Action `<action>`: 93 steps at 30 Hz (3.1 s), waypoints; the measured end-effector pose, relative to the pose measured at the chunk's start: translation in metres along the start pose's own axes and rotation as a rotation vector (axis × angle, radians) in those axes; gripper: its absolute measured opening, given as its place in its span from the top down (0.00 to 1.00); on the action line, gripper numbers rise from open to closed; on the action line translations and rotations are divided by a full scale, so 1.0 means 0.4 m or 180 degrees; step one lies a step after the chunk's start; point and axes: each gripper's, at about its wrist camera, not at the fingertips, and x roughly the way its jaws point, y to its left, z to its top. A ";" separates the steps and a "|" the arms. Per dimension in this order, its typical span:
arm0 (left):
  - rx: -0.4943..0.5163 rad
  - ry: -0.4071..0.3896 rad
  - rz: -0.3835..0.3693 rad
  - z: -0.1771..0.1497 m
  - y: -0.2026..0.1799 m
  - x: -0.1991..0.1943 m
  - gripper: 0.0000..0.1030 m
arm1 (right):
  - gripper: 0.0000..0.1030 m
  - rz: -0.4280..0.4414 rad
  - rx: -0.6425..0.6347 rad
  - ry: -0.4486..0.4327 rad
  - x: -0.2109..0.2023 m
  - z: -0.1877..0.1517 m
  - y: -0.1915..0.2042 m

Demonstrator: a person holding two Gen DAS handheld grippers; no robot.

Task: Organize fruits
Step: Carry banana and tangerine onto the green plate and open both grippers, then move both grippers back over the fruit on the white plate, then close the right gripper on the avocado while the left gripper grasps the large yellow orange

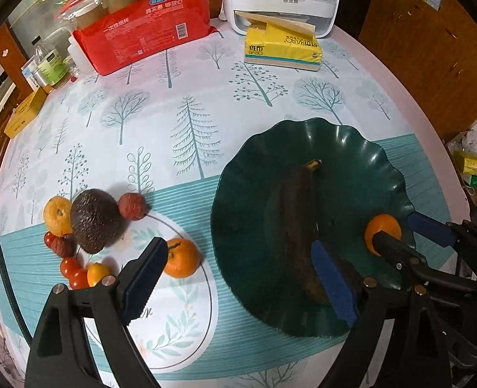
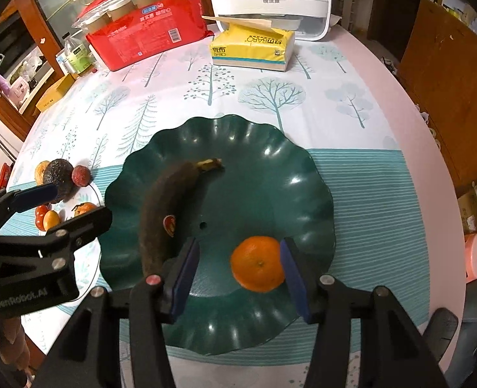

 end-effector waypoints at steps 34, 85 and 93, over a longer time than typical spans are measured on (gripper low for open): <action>0.0046 -0.0693 0.0526 -0.035 0.593 -0.446 0.13 | 0.49 0.0045 -0.0153 -0.0781 -0.368 0.095 0.430; 0.0452 0.0339 -0.0544 0.035 0.671 0.178 0.16 | 0.39 0.0493 0.1109 0.0359 0.206 0.169 0.593; 0.0387 0.0351 -0.0763 0.037 0.668 0.191 0.29 | 0.36 0.0661 0.1151 0.0413 0.238 0.162 0.611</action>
